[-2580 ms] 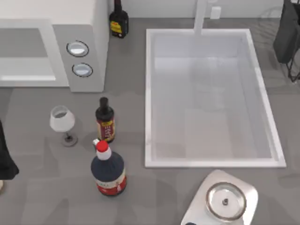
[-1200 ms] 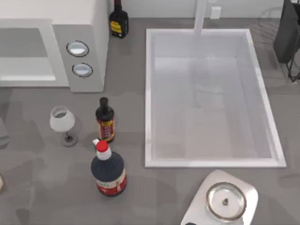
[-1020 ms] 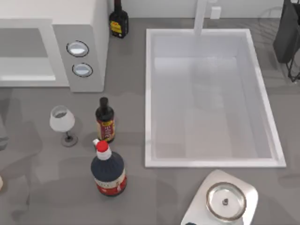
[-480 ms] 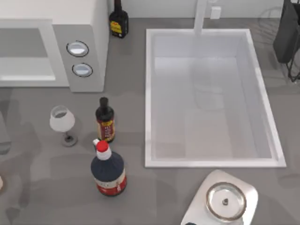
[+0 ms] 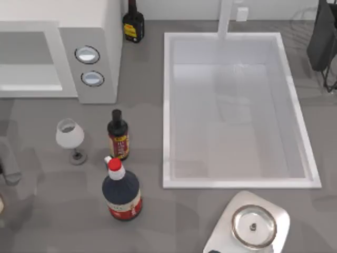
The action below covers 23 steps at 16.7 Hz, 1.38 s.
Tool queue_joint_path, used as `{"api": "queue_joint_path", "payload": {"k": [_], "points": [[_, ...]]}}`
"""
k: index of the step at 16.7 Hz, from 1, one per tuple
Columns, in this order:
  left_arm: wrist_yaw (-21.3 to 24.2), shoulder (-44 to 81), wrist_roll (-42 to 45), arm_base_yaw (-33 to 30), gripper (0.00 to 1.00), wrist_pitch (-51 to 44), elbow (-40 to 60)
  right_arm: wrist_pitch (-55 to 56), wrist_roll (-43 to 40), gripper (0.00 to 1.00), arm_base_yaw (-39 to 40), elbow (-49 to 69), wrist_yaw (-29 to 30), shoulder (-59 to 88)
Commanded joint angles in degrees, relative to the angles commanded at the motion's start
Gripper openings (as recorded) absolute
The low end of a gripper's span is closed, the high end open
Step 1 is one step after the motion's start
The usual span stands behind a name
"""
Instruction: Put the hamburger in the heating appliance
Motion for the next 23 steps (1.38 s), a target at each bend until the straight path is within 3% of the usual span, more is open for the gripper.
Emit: {"api": "queue_joint_path", "payload": {"k": [3, 16, 23], "points": [[0.0, 0.01, 0.0, 0.0, 1.0, 0.02, -0.01, 0.0, 0.0, 1.0, 0.0, 0.0, 0.0, 0.0], [0.0, 0.01, 0.0, 0.0, 0.02, 0.02, -0.01, 0.0, 0.0, 1.0, 0.0, 0.0, 0.0, 0.0], [0.0, 0.01, 0.0, 0.0, 0.0, 0.02, -0.01, 0.0, 0.0, 1.0, 0.0, 0.0, 0.0, 0.0]]}}
